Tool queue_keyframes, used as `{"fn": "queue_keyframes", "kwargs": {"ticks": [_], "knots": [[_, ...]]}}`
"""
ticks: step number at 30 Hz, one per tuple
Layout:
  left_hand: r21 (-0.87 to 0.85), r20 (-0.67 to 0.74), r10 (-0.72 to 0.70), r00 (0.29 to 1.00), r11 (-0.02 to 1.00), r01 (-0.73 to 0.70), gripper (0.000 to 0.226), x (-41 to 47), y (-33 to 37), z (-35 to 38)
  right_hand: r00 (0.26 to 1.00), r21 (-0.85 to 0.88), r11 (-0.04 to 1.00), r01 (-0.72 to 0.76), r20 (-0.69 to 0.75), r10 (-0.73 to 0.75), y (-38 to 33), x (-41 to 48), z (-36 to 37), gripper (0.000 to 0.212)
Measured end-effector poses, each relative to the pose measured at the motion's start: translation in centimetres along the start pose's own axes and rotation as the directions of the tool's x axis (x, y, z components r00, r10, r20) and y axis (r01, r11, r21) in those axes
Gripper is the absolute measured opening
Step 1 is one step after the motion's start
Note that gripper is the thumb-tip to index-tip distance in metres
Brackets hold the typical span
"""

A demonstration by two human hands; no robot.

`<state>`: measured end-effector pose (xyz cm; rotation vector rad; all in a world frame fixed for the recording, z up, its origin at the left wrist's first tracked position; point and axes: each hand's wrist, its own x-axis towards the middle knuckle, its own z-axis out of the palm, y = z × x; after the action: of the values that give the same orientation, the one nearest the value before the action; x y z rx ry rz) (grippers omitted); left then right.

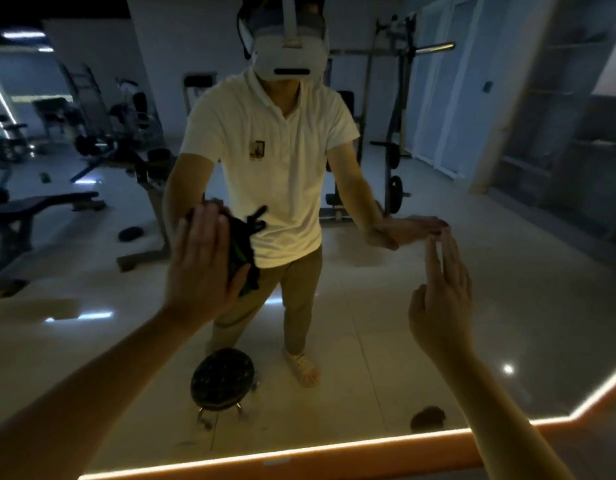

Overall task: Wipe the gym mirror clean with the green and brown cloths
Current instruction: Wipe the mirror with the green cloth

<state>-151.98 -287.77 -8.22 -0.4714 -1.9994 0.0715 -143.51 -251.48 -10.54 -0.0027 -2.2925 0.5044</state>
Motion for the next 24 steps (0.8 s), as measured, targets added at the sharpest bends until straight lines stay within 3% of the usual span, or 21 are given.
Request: {"fn": "queue_keyframes", "kwargs": {"ticks": [4,6,8,12,16,20,24], "knots": [[-0.041,0.066,0.249,0.966,0.968,-0.247,0.081,4.0,13.0,2.8,0.999,0.003,1.000,-0.003,0.048,0.003,2.9,0.9,-2.4,0.083],[-0.110,0.098,0.372,0.923,0.926,-0.362,0.079,5.0,19.8,4.6,0.997,0.005,1.000,0.020,0.071,-0.020,4.5,1.4,-3.8,0.084],[-0.072,0.156,0.471,0.868,0.882,-0.465,0.081,5.5,25.2,6.3,0.996,0.007,1.000,0.030,0.084,-0.030,6.2,1.7,-5.0,0.085],[0.050,0.213,0.516,0.830,0.842,-0.537,0.084,6.2,26.7,6.9,0.996,0.003,1.000,0.017,0.089,-0.017,8.1,2.4,-6.5,0.081],[-0.014,0.140,0.422,0.896,0.905,-0.425,0.082,9.0,19.5,3.2,0.997,0.056,0.998,0.011,0.076,-0.015,6.7,3.8,-6.3,0.090],[0.023,0.042,0.135,0.990,0.990,-0.137,0.089,13.3,10.7,-2.1,0.999,0.106,0.994,0.034,0.003,-0.035,4.1,7.3,-6.5,0.094],[0.049,-0.066,-0.041,0.997,0.998,0.044,0.090,15.5,7.4,-4.1,1.000,0.081,0.997,-0.018,0.007,0.017,1.2,9.2,-5.7,0.092]]}}
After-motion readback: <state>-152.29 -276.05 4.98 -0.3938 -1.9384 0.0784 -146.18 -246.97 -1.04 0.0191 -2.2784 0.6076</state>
